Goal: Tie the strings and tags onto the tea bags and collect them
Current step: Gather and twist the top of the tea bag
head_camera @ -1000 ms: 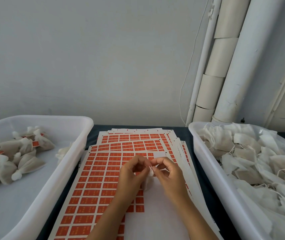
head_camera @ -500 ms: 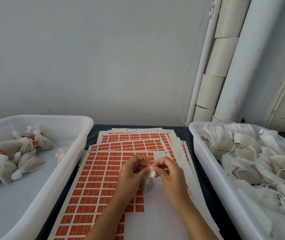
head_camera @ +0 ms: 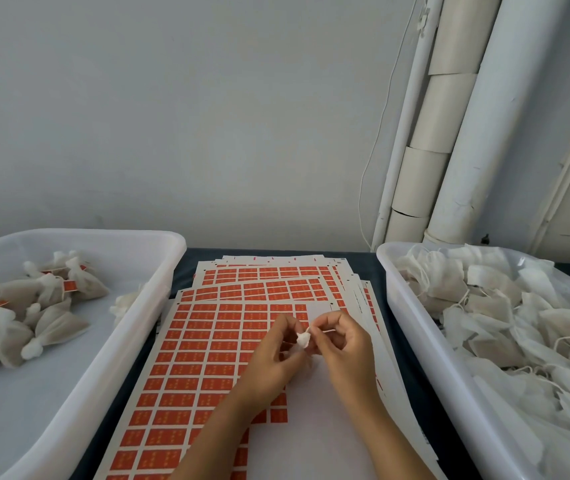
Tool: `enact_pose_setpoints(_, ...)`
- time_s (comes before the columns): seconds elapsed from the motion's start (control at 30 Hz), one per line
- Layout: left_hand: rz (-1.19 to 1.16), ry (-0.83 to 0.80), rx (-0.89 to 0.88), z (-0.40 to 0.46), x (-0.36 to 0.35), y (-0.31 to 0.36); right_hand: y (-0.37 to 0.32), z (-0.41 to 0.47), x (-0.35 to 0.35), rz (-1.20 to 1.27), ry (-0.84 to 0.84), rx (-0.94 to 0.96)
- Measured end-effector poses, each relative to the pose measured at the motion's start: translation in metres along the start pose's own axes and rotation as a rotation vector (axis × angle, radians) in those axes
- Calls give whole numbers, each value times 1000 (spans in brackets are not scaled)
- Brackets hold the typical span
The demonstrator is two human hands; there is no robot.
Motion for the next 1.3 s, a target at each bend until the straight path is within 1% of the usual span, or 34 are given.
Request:
enact_pose_setpoints(0.07, 59, -16, -16, 0, -3, -1, -1, 0, 1, -16, 5, 14)
enact_pose_setpoints(0.17, 56, 74, -33, 2, 1, 2, -5, 1, 3, -127, -34, 81)
enact_pose_setpoints(0.3, 25, 112, -41, 2, 4, 6, -11, 1, 4, -390, -94, 271)
enact_pose_setpoints(0.4, 46, 119, -46, 1, 4, 6, -13, -1, 1, -580, -141, 362)
enact_pose_setpoints(0.47, 55, 116, -51, 2, 5, 6, -12, -1, 1, -634, -150, 376)
enact_pose_setpoints(0.6, 97, 107, -50, 3, 4, 4, -8, 1, 2, -689, -159, 345)
enact_pose_setpoints(0.7, 137, 132, -44, 4, 4, 3, -7, 0, 1, -756, -144, 347)
enact_pose_setpoints(0.83, 209, 212, -47, 4, 6, 1, -5, -1, 1, -748, -125, 316)
enact_pose_setpoints(1.07, 267, 257, -36, 4, 9, 0, -4, 0, 2, -685, -66, 247)
enact_pose_setpoints(1.2, 235, 257, -31, 5, 7, 2, 0, 2, 6, -631, -2, 203)
enact_pose_setpoints(1.3, 188, 243, -21, 5, 6, 1, 5, 4, 5, -589, 12, 171)
Point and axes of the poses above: each hand's wrist, its own z-axis towards the middle knuckle, its own x-axis out of the back of the hand, y = z × x, the point moved 5 cm from there along z, towards the middle knuckle, and after that the axes turned 7 degrees about -z, right-handed, at the moved point
